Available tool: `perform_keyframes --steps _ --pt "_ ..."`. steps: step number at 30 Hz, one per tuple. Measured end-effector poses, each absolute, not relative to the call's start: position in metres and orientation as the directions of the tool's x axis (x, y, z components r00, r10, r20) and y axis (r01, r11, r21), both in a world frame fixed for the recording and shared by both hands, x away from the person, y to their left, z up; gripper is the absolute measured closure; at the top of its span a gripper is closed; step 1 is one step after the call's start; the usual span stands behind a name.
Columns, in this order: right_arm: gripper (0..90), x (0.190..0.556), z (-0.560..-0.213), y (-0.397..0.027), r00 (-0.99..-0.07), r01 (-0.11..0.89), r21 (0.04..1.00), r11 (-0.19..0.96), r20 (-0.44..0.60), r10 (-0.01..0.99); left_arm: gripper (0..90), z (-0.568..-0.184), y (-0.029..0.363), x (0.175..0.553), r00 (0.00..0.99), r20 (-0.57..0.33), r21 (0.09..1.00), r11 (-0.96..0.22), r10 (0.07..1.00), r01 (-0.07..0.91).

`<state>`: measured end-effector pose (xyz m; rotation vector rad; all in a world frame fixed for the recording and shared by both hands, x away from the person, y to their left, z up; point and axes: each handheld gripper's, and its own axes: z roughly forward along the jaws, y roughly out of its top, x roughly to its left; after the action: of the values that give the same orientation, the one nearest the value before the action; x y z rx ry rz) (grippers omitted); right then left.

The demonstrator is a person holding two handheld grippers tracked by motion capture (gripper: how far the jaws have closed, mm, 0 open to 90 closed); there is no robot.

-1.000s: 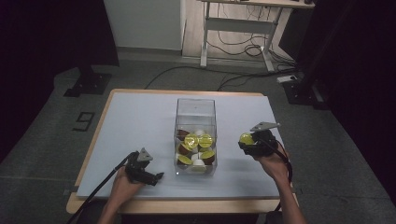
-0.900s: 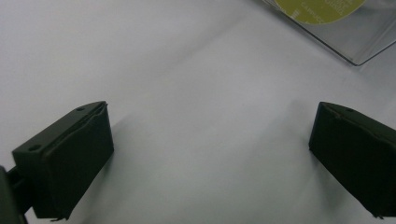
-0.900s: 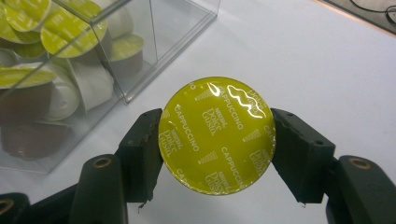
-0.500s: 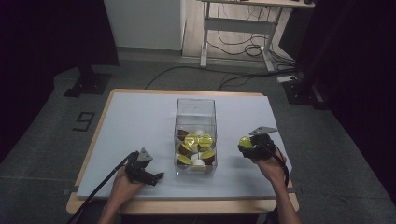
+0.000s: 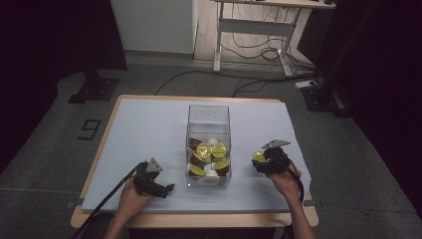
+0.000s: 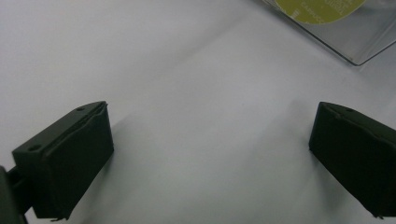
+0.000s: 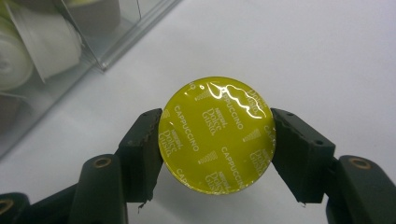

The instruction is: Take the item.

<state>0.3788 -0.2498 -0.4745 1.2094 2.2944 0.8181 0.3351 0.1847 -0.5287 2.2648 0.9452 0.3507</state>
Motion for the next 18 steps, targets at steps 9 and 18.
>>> perform_keyframes --steps 9,18 --pt "37.9 0.382 -0.487 -0.247 -0.543 0.614 0.638 0.464 -0.086 0.836 0.0 -0.529 0.185 0.335 0.704 -0.003 0.659 -0.528 0.71 0.536" --pt "37.7 0.385 -0.497 -0.246 -0.542 0.641 0.604 0.474 -0.081 0.836 0.0 -0.529 0.185 0.335 0.704 -0.003 0.659 -0.528 0.71 0.535"
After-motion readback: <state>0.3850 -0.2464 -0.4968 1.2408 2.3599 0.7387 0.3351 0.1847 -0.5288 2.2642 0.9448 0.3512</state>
